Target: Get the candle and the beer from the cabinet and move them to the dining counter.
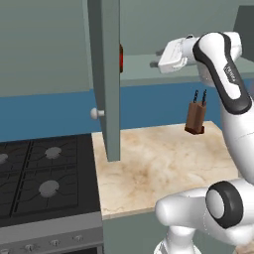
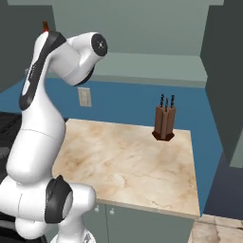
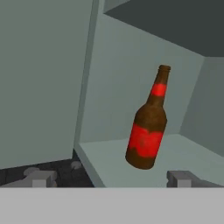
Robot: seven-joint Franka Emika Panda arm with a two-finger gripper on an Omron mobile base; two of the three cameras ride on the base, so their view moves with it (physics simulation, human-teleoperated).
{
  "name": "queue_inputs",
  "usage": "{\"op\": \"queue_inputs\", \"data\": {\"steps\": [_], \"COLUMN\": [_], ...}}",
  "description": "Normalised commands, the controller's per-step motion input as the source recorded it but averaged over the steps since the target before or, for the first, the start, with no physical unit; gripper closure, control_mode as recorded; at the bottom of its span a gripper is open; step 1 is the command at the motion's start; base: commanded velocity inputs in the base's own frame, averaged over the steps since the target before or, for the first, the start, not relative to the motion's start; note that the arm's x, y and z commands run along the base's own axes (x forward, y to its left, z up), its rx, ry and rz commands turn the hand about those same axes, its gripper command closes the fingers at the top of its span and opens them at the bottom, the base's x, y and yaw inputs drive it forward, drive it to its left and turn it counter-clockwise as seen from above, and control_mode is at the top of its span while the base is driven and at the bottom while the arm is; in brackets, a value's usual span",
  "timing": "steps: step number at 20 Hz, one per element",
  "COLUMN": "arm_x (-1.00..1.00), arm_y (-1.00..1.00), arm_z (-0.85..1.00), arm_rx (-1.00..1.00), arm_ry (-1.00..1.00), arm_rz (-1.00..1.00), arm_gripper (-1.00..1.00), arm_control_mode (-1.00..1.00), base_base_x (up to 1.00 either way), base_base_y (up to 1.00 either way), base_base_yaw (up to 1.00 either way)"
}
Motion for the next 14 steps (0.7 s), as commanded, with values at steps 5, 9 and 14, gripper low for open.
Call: {"op": "queue_inputs", "data": {"steps": [5, 9, 14], "arm_x": [0.23, 0.28, 0.33], "arm_y": [0.03, 0.08, 0.15], "arm_z": [-0.01, -0.04, -0.05], "arm_rx": [0.0, 0.0, 0.0], "arm_ry": [0.0, 0.0, 0.0], "arm_rz": [0.06, 0.05, 0.04], "arm_gripper": [-1.0, -1.0, -1.0], "arm_control_mode": [-1.0, -1.0, -1.0], "base_base_x": [0.0, 0.0, 0.0], "base_base_y": [0.0, 0.0, 0.0], "base_base_yaw": [0.0, 0.0, 0.0]}}
